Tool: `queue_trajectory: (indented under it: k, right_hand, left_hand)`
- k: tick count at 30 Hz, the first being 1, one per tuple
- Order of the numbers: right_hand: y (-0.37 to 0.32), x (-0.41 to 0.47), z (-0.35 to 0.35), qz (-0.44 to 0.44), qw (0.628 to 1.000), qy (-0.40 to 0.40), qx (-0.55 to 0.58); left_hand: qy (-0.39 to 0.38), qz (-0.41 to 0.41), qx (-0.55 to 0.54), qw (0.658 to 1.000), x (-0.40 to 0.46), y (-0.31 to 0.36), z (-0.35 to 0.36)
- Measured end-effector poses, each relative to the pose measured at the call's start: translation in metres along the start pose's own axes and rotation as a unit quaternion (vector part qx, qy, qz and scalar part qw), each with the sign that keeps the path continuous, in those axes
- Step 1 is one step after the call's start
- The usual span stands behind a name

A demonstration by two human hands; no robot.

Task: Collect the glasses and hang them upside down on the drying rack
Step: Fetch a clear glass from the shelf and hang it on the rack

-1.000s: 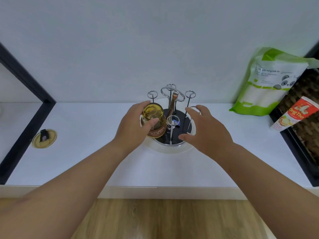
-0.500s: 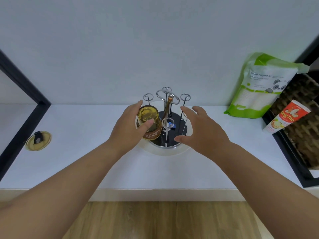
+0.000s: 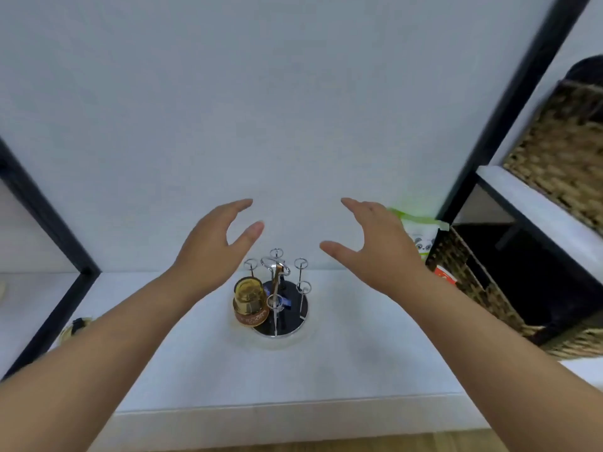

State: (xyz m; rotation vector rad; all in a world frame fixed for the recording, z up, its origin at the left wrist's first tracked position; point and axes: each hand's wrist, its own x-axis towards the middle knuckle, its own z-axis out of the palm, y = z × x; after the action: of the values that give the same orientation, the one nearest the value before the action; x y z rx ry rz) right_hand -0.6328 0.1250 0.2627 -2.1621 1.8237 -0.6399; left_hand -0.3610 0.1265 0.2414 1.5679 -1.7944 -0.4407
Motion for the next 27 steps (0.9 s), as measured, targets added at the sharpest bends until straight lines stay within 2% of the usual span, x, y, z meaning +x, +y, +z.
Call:
queue_trajectory:
  k: [9,14,20,27]
  right_hand:
    - [-0.063,-0.02,-0.267,-0.059,0.99,0.13,-0.003]
    - [-0.095,-0.057,-0.377,-0.083,0.978,0.188,0.03]
    - [-0.118,-0.113,-0.442,-0.087,0.972,0.206,0.078]
    - [-0.148,-0.177,-0.475,-0.061,0.968,0.219,0.108]
  left_hand:
    - [0.076,0.091,-0.01,0.993,0.029,0.226,-0.161]
    - [0.089,0.126,-0.047,0.987,0.013,0.333,-0.223]
    - [0.106,0.149,-0.108,0.977,-0.024,0.409,-0.266]
    - [0.097,0.15,-0.153,0.972,-0.077,0.44,-0.299]
